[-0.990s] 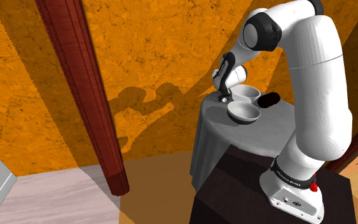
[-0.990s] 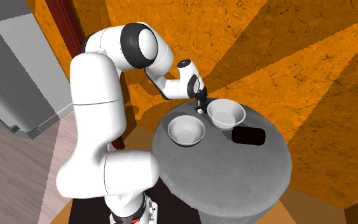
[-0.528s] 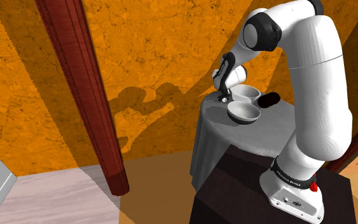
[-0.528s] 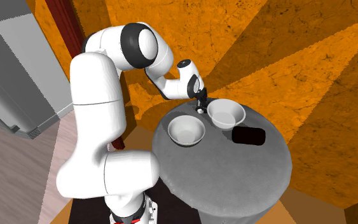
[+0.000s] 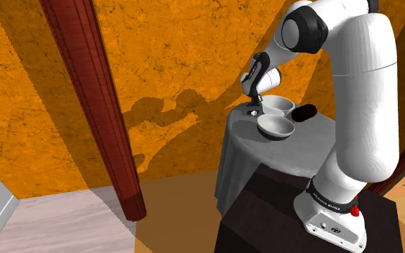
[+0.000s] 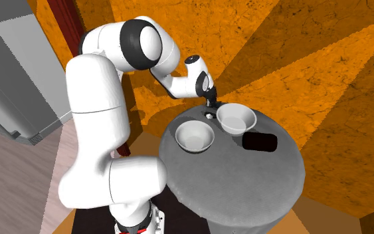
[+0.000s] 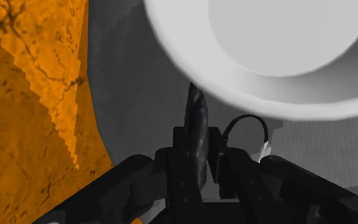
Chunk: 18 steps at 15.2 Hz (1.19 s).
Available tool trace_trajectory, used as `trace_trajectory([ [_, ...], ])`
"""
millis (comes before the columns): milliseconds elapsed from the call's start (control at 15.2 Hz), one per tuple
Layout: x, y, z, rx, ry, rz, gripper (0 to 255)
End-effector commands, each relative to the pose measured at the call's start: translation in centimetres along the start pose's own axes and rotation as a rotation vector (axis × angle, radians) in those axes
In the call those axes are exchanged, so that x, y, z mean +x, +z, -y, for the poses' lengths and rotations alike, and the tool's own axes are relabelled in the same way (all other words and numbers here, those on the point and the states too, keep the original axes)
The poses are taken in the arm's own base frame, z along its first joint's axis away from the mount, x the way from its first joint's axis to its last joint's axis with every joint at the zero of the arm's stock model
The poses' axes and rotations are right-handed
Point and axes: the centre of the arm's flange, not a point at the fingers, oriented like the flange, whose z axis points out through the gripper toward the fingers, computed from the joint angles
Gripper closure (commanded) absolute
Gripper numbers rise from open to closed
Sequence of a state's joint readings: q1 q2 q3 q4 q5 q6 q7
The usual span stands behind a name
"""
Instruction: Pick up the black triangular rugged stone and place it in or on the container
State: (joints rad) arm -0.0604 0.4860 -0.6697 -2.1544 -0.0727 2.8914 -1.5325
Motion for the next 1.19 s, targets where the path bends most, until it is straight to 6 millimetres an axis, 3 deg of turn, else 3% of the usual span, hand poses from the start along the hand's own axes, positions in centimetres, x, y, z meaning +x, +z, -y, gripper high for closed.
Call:
trace_trajectory([
  [0,-0.5,-0.9,-0.3,0.001,0.003,0.002,255],
  [1122,-3.3,-8.9,-3.1,0.001,0.003,0.002,255],
])
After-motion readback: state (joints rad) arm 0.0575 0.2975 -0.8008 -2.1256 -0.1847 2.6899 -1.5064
